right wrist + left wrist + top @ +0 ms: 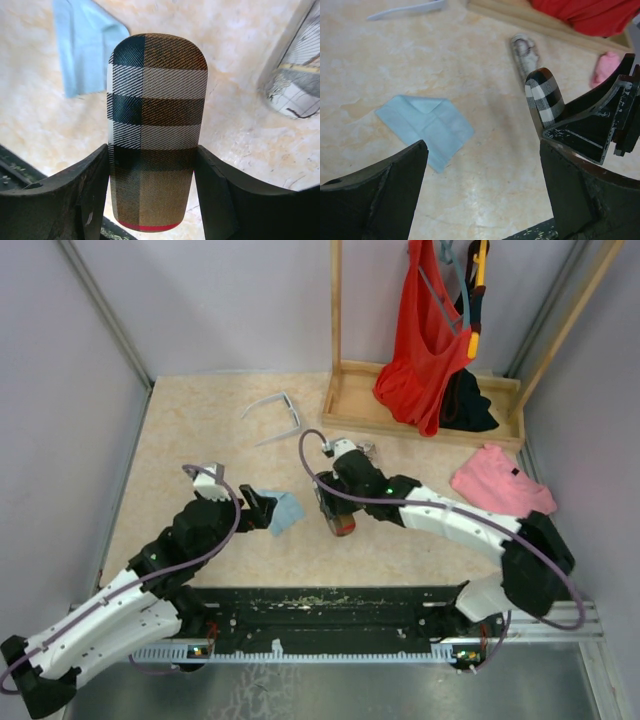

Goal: Organize the sunglasses
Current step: Pick up the sunglasses case from the center of the board.

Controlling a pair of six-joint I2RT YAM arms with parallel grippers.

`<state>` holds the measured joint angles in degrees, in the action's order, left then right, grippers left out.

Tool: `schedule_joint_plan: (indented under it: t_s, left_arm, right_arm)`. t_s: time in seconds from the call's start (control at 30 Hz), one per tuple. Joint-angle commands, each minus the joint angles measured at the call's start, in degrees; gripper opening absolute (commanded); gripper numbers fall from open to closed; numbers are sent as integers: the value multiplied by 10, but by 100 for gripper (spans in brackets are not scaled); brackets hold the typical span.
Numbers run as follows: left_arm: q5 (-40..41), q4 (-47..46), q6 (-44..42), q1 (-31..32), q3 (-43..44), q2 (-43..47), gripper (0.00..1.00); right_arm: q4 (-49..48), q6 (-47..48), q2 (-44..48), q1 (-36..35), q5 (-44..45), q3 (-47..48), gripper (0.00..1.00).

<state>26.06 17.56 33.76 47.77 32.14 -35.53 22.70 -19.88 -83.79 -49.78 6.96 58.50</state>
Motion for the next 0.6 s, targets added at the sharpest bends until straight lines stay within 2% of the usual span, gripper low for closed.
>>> schedule_joint_plan:
  t_s: [0.0, 0.17, 0.33, 0.4, 0.5, 0.57]
  left_arm:
    - [-89, -102, -62, -1, -3, 45, 98]
    - [-167, -185, -116, -1, 2, 82, 98]
    - [-228, -213, -140, -1, 27, 78, 98]
    - [-253, -228, -141, -1, 31, 71, 98]
    - [-292, -253, -141, -2, 32, 60, 98]
    - [-319, -262, -142, -2, 37, 53, 98]
  right_arm:
    - [-161, 13, 152, -1, 3, -73, 0]
    - [-297, 23, 264, 17, -79, -152, 0]
    - [-249, 43, 307, 22, -89, -138, 0]
    - [-242, 15, 324, 37, -82, -150, 0]
    - [-258, -22, 342, 93, -169, -169, 0]
    - [-283, -22, 366, 106, -220, -180, 0]
